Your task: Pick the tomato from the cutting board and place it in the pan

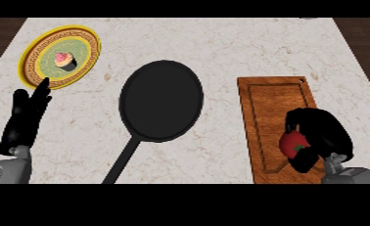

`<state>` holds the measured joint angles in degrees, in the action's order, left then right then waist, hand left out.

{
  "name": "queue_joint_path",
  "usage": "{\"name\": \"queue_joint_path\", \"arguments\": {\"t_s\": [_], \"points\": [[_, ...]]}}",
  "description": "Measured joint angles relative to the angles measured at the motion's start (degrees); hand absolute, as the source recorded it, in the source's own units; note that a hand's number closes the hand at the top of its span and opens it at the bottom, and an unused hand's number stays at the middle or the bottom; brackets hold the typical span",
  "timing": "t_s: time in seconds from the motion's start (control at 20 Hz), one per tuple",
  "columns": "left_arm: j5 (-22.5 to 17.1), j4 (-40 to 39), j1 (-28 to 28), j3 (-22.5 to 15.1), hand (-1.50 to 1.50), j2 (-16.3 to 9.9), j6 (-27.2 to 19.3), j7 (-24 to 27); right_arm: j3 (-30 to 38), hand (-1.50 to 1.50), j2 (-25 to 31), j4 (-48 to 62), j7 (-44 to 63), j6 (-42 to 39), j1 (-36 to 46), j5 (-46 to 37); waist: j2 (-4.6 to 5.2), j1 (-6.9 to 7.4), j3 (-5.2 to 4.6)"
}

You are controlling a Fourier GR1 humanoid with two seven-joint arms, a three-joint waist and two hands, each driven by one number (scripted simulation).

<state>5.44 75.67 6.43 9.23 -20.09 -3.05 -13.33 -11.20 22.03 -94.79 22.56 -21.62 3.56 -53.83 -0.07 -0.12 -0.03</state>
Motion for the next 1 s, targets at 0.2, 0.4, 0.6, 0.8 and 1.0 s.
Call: {"name": "queue_joint_path", "arguments": {"t_s": [0.2,0.4,0.6,0.8,1.0], "points": [[0.57,0.41,-0.25,-0.01,0.00,0.36,-0.07,-0.40,-5.00,1.50,-1.60,-8.91,1.20,2.83,-9.52,-3.54,-0.08,-0.37,0.00],[0.62,0.22,0.37,0.66,0.00,0.07,0.25,-0.96,-6.60,1.50,-2.36,-14.27,-0.27,7.66,-13.05,-5.91,-0.08,-0.37,0.04],[0.51,0.75,-0.78,0.65,0.00,0.55,0.26,-0.55,-6.89,1.50,-3.22,-21.35,-2.96,14.34,-12.47,-7.31,-0.24,-0.47,0.05],[0.49,0.65,-0.12,0.92,0.00,0.31,0.60,-0.89,-10.32,1.50,-5.53,-28.59,-2.58,16.21,-12.09,-9.39,-0.17,-0.36,0.01],[0.70,0.52,0.25,1.09,0.00,0.34,1.16,-0.91,-11.79,1.50,-9.66,-29.08,-0.53,14.66,-6.86,-9.96,-0.03,0.04,0.01]]}}
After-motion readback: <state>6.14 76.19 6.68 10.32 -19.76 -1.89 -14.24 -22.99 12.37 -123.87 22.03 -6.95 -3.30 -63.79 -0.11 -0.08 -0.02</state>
